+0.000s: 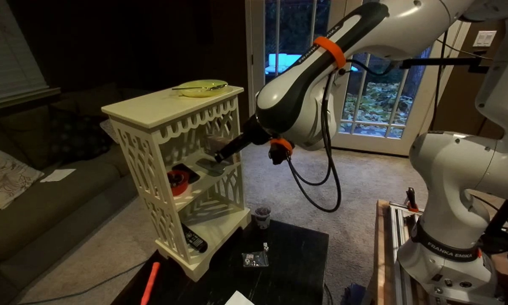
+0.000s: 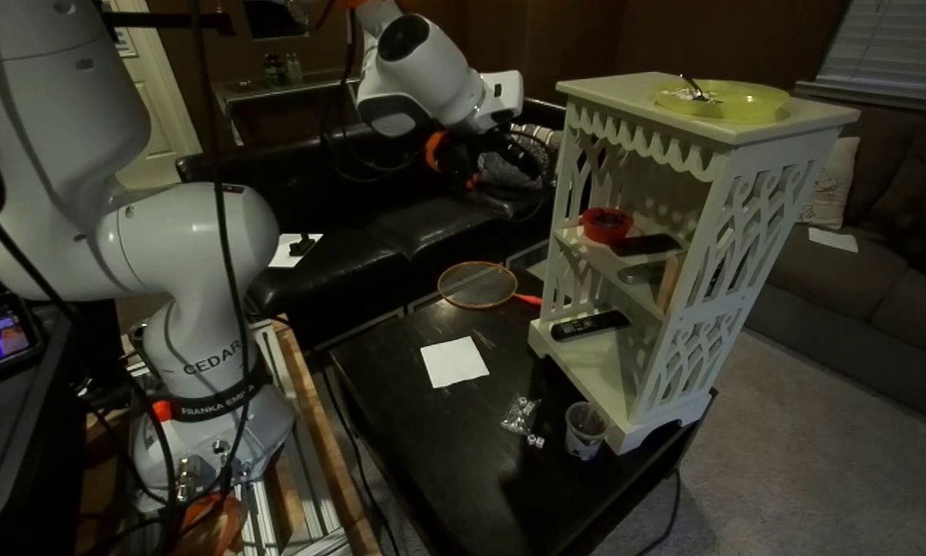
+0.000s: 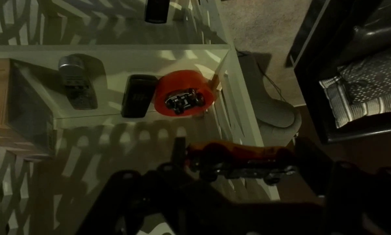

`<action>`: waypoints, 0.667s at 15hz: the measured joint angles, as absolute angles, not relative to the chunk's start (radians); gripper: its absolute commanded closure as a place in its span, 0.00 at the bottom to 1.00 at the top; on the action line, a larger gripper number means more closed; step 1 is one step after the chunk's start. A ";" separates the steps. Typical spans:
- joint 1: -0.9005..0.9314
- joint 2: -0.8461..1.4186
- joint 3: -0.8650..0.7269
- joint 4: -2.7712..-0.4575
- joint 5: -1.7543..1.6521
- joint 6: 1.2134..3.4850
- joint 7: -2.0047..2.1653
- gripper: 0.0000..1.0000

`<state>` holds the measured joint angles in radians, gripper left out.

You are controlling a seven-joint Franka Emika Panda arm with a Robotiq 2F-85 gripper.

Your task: Remove the black object from the yellow plate and put it in the orange bowl on the first shelf

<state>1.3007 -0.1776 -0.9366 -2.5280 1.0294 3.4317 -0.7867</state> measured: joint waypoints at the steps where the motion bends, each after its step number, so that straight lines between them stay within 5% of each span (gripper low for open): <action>1: 1.338 -0.164 -0.977 -2.530 1.015 3.437 -0.748 0.42; 10: 1.593 -0.109 -1.291 -2.595 0.824 3.437 -0.490 0.42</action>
<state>1.5929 -0.1093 -1.2915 -2.5952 0.8245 3.4374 -0.4902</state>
